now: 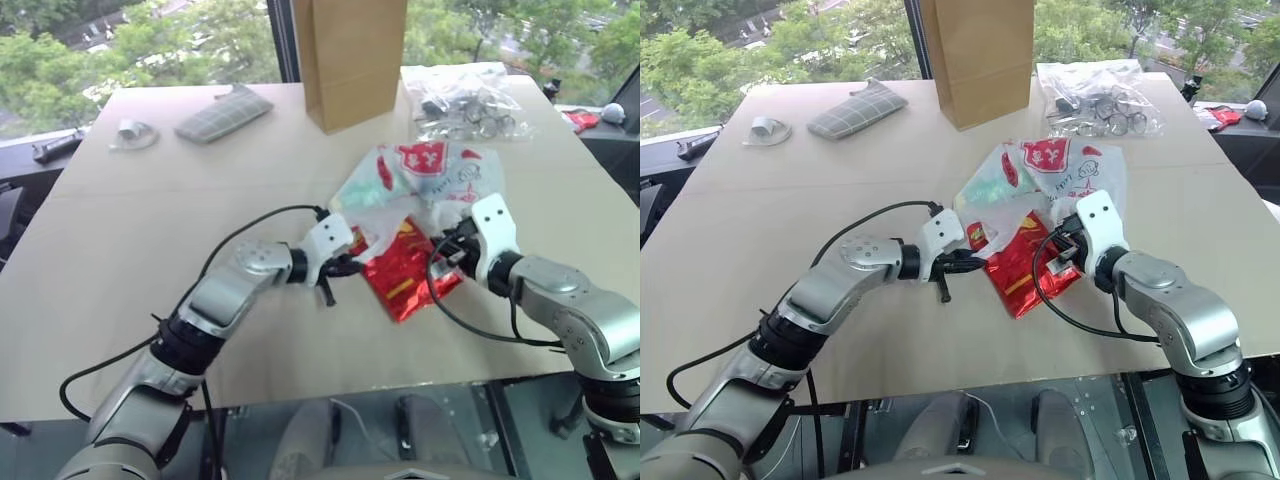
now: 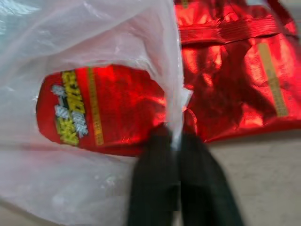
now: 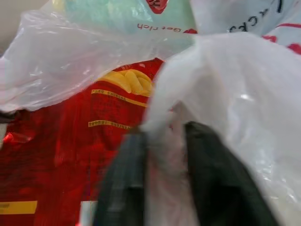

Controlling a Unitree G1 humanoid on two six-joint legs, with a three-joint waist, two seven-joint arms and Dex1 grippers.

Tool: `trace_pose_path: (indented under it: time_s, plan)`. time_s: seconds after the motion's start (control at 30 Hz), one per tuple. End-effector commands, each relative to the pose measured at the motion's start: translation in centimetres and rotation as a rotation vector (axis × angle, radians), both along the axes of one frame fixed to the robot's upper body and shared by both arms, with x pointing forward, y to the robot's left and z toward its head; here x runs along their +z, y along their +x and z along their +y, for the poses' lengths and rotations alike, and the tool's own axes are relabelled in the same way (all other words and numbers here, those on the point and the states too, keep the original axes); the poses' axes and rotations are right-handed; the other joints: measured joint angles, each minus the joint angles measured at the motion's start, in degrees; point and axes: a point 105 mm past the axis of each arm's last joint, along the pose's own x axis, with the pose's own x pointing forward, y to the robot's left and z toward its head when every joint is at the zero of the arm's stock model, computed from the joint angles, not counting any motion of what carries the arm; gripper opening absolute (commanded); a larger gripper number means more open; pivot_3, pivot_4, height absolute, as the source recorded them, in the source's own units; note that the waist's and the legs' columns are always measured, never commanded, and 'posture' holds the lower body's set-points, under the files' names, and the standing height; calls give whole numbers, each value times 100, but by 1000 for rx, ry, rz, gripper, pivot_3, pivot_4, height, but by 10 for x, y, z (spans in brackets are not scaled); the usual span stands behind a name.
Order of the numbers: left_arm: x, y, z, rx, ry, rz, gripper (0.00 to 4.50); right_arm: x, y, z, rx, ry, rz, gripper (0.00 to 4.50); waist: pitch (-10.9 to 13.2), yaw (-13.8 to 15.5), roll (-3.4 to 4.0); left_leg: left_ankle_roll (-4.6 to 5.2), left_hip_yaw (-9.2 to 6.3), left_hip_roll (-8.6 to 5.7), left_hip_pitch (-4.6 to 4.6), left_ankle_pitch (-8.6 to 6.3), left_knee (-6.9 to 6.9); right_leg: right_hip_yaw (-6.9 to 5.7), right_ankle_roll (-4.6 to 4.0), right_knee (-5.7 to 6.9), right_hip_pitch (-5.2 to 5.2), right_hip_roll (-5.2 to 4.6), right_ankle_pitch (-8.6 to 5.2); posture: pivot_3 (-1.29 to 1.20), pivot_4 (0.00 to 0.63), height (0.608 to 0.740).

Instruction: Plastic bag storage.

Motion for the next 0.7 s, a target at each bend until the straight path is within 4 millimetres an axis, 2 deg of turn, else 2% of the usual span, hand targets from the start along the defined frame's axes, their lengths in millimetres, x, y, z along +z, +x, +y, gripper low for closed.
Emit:
trace_pose_path:
  time_s: [0.03, 0.1, 0.2, 0.33, 0.4, 0.47, 0.53, 0.63, 0.7]
  plan:
    - [45, -1, -6, 0, -233, 55, 0, 36, -8, -1, 30, 96, -95, 40, 0, -2, 0, 0, -2, 0, 0, 0, 0, -2, 1, 0, 0, 0, 0, 0, 150, 740]
    - [79, 0, -2, -4, -415, 130, 0, 57, -12, -5, 50, 219, -132, 40, 4, 1, -4, 1, -5, 1, 0, 0, 2, -5, 1, 2, 1, 0, 0, 0, 150, 740]
    - [117, 8, 11, 7, -611, 195, 0, 93, -22, -9, 116, 399, -204, 40, 10, -11, -3, 1, -9, 0, -2, 0, 7, -12, 3, 6, 2, 0, 1, 0, 150, 740]
    - [151, 22, 28, 46, -758, 212, 0, 136, -27, -22, 146, 557, -294, 40, 13, -31, 2, 0, -5, 0, 6, 0, 6, -9, 2, 10, 3, 1, 1, 0, 150, 740]
    - [174, 30, 33, 60, -858, 220, 0, 162, -23, -32, 133, 643, -351, 40, 19, -26, 2, 0, -5, -1, 6, 0, 5, -9, 2, 11, 2, 1, 1, 0, 150, 740]
    - [207, 43, 42, 82, -990, 206, 0, 196, -15, -42, 123, 732, -409, 40, 47, -19, -6, 0, -3, -4, 1, 0, 10, -7, 2, 14, -1, -2, 3, 0, 150, 740]
    - [226, 51, 47, 102, -1067, 203, 0, 216, -12, -48, 122, 782, -434, 40, 57, -13, -8, 0, -3, -9, -7, 1, 12, -7, 4, 14, -9, -5, 4, 0, 150, 740]
    - [260, 71, 71, 183, -1244, 195, 0, 264, -1, -76, 53, 936, -508, 40, 58, -18, -7, -14, 1, -12, -11, 8, 7, -3, 3, 15, -17, -6, 4, 0, 150, 740]
    - [272, 78, 84, 217, -1306, 183, 0, 282, 3, -93, 13, 986, -537, 40, 58, -19, -7, -25, 12, -22, -21, 15, -7, 9, 3, 11, -36, -10, 4, 0, 150, 740]
